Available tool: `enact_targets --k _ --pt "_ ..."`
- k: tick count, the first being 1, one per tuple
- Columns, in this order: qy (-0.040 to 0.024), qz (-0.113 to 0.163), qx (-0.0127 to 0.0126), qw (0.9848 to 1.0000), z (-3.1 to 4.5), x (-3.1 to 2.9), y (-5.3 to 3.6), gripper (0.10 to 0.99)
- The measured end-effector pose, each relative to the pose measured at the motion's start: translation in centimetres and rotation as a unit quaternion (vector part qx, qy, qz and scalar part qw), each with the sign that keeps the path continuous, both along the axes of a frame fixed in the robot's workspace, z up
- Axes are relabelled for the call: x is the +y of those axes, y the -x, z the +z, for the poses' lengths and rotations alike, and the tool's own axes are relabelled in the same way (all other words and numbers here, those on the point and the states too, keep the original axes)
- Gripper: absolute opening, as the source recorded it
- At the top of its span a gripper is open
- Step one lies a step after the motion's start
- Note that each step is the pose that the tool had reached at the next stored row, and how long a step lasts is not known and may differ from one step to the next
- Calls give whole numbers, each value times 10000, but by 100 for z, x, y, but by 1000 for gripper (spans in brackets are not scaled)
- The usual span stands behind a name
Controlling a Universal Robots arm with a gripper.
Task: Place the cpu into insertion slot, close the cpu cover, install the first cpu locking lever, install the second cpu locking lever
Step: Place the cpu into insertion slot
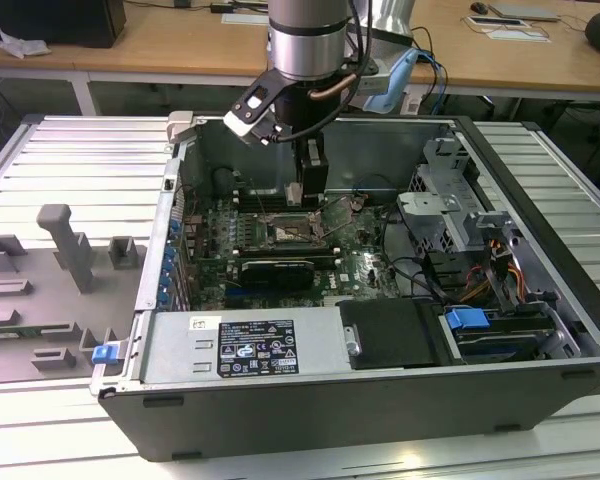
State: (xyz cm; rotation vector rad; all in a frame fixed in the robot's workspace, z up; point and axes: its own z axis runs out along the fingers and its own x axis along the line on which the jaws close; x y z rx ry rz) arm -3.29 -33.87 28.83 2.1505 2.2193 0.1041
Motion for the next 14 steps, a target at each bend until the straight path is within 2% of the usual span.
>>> enact_targets --k 3,9,14 --pt "0 34 0 10000 -102 1 14 537" --pt "-18 37 3 10000 -177 9 34 537" --pt "-19 37 3 10000 -285 30 89 537"
